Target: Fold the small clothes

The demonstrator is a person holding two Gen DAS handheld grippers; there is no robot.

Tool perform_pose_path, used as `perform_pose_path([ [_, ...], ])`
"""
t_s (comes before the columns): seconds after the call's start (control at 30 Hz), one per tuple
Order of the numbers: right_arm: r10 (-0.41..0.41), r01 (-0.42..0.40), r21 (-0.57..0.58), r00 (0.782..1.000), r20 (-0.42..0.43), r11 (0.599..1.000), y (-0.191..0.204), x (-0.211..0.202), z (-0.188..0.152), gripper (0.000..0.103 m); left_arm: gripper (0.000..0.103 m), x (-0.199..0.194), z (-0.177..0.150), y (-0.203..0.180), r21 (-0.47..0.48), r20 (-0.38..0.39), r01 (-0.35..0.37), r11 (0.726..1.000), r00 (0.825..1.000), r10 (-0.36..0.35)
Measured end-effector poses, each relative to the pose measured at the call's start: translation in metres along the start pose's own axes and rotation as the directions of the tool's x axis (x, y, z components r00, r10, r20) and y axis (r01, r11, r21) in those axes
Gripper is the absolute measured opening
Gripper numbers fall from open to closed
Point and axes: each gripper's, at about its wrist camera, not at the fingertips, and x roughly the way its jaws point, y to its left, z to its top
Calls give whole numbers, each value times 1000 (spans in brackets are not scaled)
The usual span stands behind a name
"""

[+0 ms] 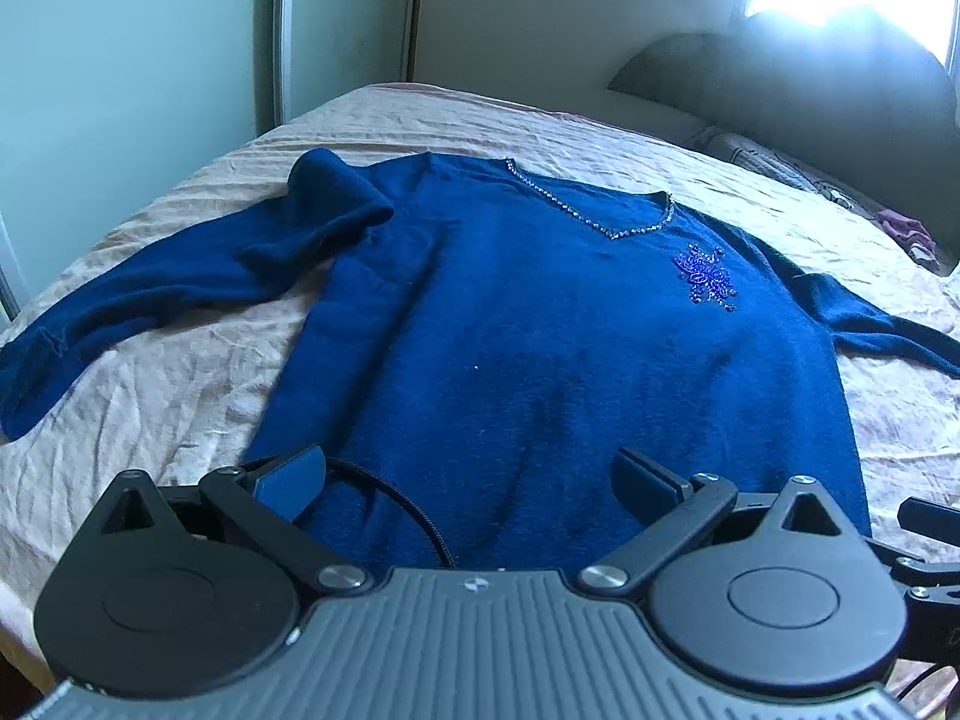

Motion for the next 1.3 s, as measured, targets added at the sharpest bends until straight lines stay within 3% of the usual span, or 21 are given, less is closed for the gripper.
perform_pose_path([
  [1.3, 39, -37, -38, 998, 57, 999, 2, -3, -5, 103, 102, 2, -3, -4, 55, 9, -26, 998, 1000, 25],
])
